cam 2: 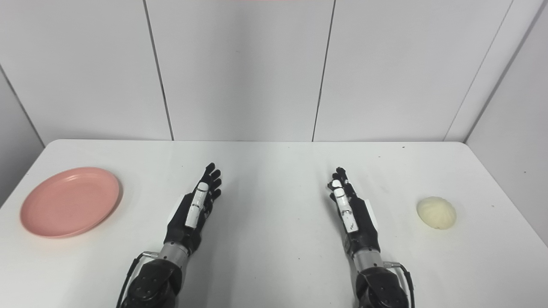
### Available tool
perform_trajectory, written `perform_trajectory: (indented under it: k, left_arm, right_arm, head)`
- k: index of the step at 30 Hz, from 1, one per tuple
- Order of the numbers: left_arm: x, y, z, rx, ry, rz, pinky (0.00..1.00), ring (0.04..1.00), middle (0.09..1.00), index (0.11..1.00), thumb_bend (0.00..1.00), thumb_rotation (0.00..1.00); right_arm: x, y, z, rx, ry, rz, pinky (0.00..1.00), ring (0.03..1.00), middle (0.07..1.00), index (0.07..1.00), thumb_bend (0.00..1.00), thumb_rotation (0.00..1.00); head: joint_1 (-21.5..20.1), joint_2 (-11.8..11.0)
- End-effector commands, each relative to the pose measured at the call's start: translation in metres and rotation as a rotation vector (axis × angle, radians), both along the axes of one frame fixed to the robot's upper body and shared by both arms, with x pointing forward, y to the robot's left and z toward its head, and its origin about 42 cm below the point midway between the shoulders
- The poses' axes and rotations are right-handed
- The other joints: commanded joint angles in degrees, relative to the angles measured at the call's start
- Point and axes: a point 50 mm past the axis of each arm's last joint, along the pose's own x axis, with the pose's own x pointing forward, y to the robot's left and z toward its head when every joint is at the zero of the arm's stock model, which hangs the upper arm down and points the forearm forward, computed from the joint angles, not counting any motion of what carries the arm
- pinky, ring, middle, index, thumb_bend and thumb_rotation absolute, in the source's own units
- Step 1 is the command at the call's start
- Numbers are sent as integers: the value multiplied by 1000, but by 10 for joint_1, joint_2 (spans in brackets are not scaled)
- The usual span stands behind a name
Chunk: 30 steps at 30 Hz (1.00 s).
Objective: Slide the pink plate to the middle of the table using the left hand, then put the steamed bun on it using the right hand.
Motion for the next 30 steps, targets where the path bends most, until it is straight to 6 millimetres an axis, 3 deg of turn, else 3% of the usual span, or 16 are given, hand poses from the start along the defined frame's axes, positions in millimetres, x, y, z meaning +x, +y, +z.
perform_trajectory:
  k: [1, 6, 7, 8, 9, 12, 16, 24, 30]
  left_arm:
    - [-4, 4, -9, 10, 45, -2, 1000, 1000, 1000, 1000, 505, 1000]
    - [-4, -1, -14, 21, 46, -6, 1000, 1000, 1000, 1000, 497, 1000]
    - [-4, -5, -16, 28, 50, -5, 1000, 1000, 1000, 1000, 501, 1000]
    - [-3, -7, -19, 33, 52, -2, 1000, 1000, 1000, 1000, 509, 1000]
    - [-3, -11, -21, 35, 55, -1, 1000, 1000, 1000, 1000, 520, 1000]
    - [0, -21, -28, 37, 49, 5, 1000, 1000, 1000, 1000, 565, 1000]
    - [5, -31, -36, 47, 35, 29, 1000, 1000, 1000, 1000, 559, 1000]
    - [18, -35, -27, 16, -55, 120, 995, 1000, 1000, 1000, 510, 1000]
    - [27, -17, 8, 25, -189, 206, 1000, 1000, 997, 997, 562, 1000]
  right_arm:
    - [9, 1, 22, -3, -74, 8, 954, 923, 954, 958, 626, 874]
    - [7, -6, 18, -18, -80, -3, 947, 922, 952, 955, 628, 878]
    - [7, -10, 17, -21, -78, -4, 947, 922, 949, 954, 625, 878]
    - [7, -13, 16, -17, -74, -4, 960, 926, 952, 959, 622, 889]
    - [7, -16, 14, 4, -66, 0, 974, 930, 954, 962, 619, 889]
    - [8, -30, 6, 8, -59, 7, 998, 945, 970, 973, 645, 887]
    - [8, -43, -1, 24, -64, -3, 1000, 959, 970, 970, 615, 884]
    - [5, -49, -2, 15, -56, 12, 1000, 976, 985, 998, 531, 962]
    - [6, -46, -2, 24, -68, 5, 1000, 961, 972, 979, 516, 945]
  head:
    - [5, -3]
    - [62, -25]
    - [96, -39]
    - [96, -39]
    - [131, -56]
    - [182, -83]
    - [229, -110]
    - [265, -136]
    - [265, -145]
